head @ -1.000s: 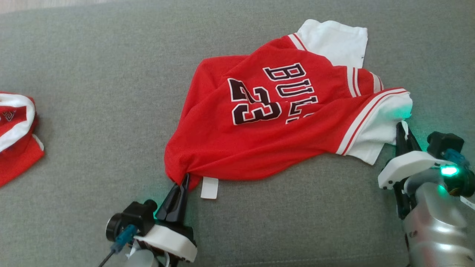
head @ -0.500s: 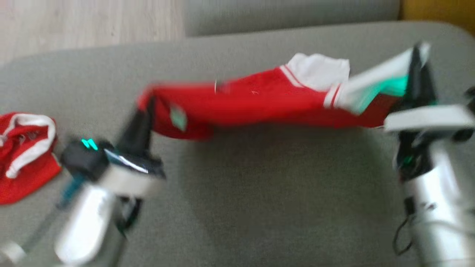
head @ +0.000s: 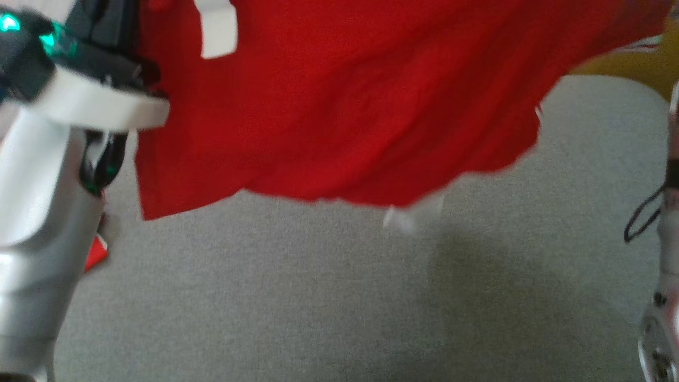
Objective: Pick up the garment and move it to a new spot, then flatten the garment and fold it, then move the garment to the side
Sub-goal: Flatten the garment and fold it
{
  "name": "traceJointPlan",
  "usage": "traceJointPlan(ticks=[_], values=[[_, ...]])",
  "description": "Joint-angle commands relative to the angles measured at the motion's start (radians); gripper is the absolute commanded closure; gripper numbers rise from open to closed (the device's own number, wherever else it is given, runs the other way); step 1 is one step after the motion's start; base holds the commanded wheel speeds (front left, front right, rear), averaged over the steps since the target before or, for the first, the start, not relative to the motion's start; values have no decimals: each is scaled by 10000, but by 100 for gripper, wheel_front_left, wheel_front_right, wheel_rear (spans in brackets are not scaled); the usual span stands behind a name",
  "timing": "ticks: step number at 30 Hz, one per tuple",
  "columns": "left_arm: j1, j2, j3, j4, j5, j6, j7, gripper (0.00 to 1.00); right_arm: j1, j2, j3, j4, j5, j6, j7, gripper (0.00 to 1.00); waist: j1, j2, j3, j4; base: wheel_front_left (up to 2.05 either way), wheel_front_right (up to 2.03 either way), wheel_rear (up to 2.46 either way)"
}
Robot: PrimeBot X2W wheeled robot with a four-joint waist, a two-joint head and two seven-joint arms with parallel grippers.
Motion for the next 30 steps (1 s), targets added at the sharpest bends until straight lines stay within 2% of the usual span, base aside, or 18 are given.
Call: traceJointPlan(ticks=[1, 5, 8, 14, 18, 20, 23, 26, 30], values=[[-722, 422, 220, 9, -295, 19, 161, 100, -615, 95, 121, -160, -242, -9, 225, 100, 2, 0, 209, 35, 0, 0, 0], [-1345, 345, -48, 566, -815, 19, 392, 100, -1404, 429, 92, 435, -872, -9, 583, 100, 2, 0, 1010, 49, 0, 0, 0], [-1819, 224, -150, 1205, -933, 19, 278, 100, -2145, 691, 97, 1090, -1480, -9, 460, 100, 2, 0, 1781, 17, 0, 0, 0], [-3239, -175, 151, 2545, -486, 158, -355, 100, -4079, 841, -96, 2521, -2836, -9, -1031, 100, 2, 0, 2975, -88, 0, 0, 0], [-3900, -415, 828, 2768, -385, 167, -446, 100, -4890, 885, -614, 2952, -3088, -9, -1382, 100, 2, 0, 3336, -214, 0, 0, 0], [-3792, -558, 1179, 2848, -489, 133, -450, 100, -4789, 925, -753, 3049, -3047, -9, -1407, 100, 2, 0, 3376, -292, 0, 0, 0], [-3394, -684, 1191, 3114, -661, 78, -452, 100, -4323, 932, -766, 3047, -2946, -9, -1412, 100, 2, 0, 3387, -353, 0, 0, 0], [-2474, -880, 1037, 3545, -1148, 33, -453, 100, -3141, 879, -512, 2915, -2605, -9, -1415, 100, 2, 0, 3369, -448, 0, 0, 0], [-787, -1226, 356, 3771, -2324, 24, -454, 100, -1043, 770, -106, 2654, -1913, -9, -1416, 100, 2, 0, 3294, -562, 0, 0, 0]])
